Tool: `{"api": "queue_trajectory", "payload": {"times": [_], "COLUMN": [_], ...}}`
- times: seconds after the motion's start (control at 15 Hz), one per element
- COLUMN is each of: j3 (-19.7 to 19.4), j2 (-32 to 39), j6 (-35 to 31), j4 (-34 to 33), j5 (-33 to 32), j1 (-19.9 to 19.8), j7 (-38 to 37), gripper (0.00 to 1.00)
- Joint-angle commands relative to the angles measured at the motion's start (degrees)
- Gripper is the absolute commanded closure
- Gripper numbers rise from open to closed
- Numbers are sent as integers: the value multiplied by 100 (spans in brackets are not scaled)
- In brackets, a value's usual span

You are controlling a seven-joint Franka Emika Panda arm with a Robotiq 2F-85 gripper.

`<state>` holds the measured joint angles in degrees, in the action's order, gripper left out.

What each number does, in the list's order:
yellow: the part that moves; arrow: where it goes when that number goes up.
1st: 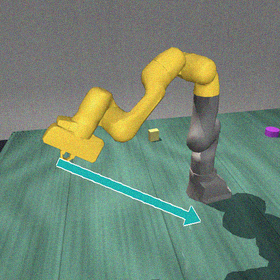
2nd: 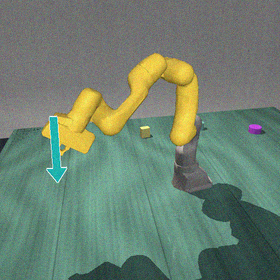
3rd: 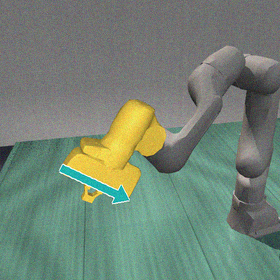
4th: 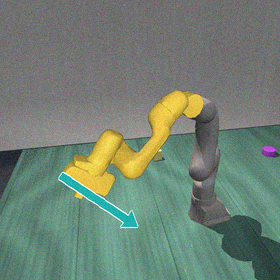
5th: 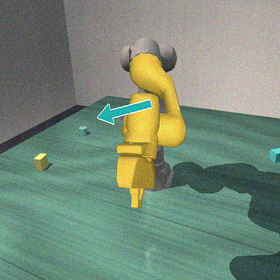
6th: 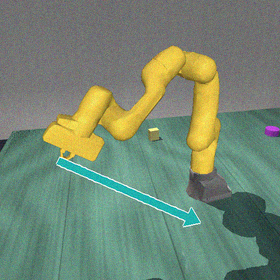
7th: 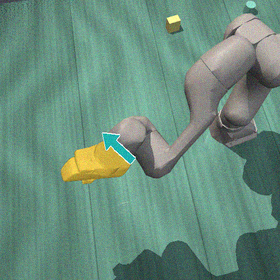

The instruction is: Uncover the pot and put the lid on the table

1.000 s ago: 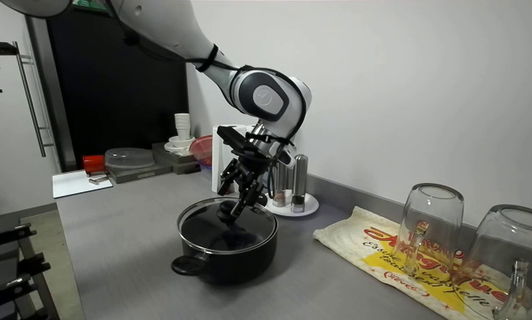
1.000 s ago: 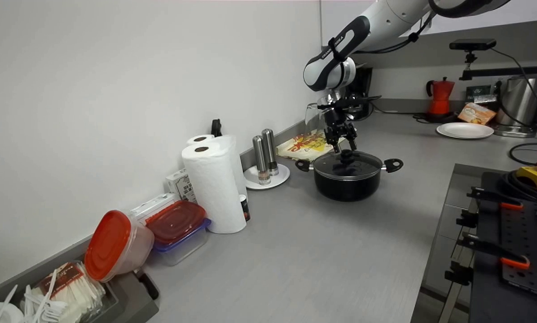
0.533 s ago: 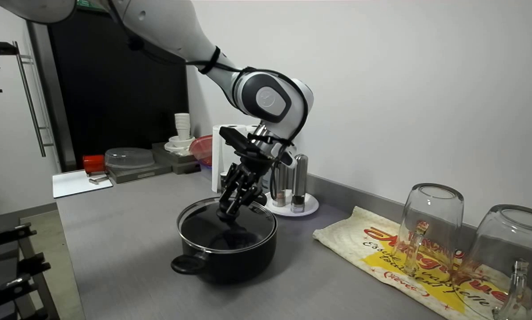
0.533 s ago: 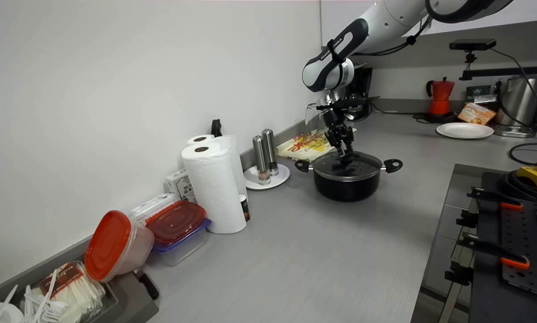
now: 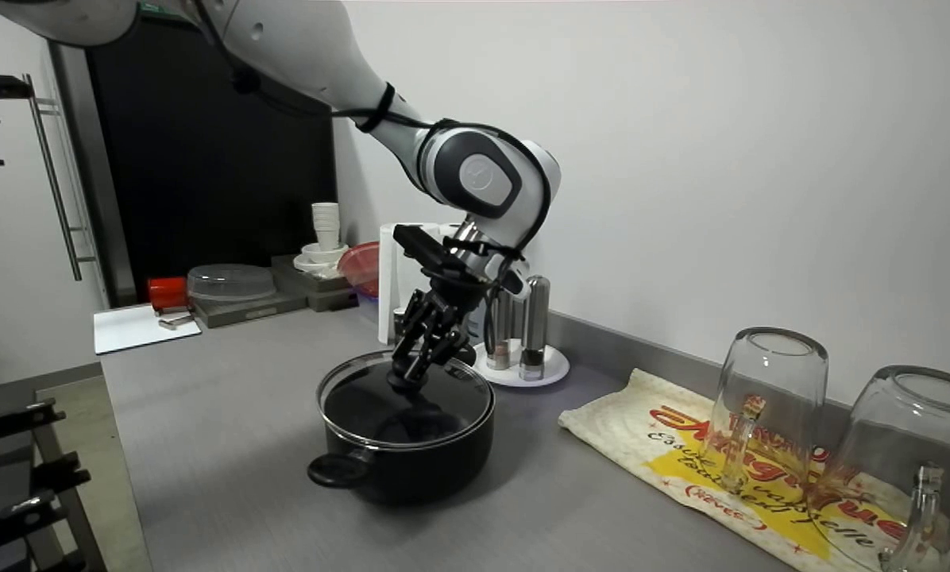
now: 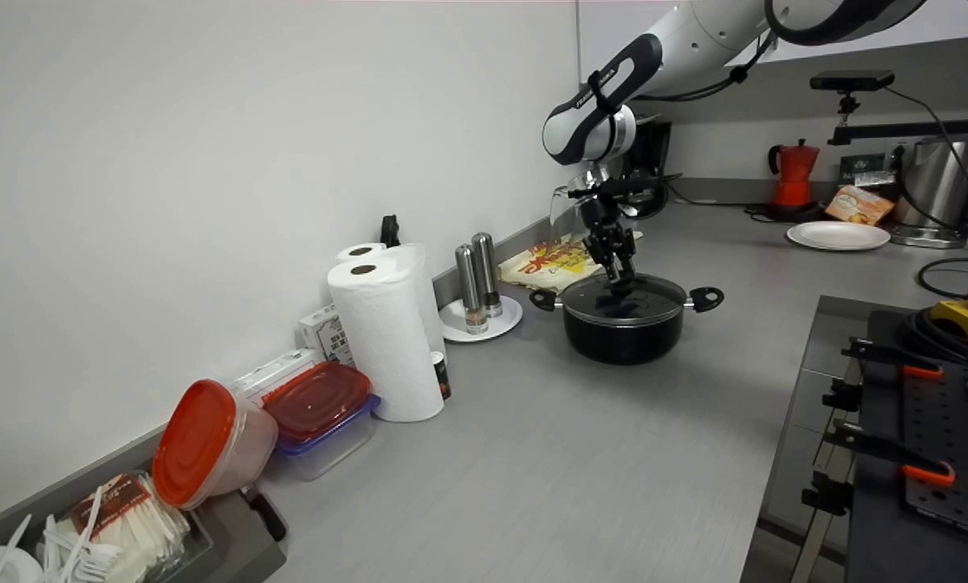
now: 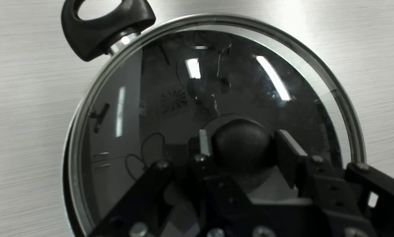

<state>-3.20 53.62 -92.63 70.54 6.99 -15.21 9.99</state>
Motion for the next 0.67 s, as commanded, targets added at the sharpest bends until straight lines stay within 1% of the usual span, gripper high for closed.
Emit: {"api": "queue_trajectory", "payload": {"times": [0.0,0.4,0.6], "j3": [82,140,181], "j2": [-344,-1387,-1752], "j6": [88,-127,-88], "j4": [0,424,453], "j5": [-5,-239,-453], "j1": [167,672,1014], "j7": [-115,-108,-140], "gripper": [76,76,76]}}
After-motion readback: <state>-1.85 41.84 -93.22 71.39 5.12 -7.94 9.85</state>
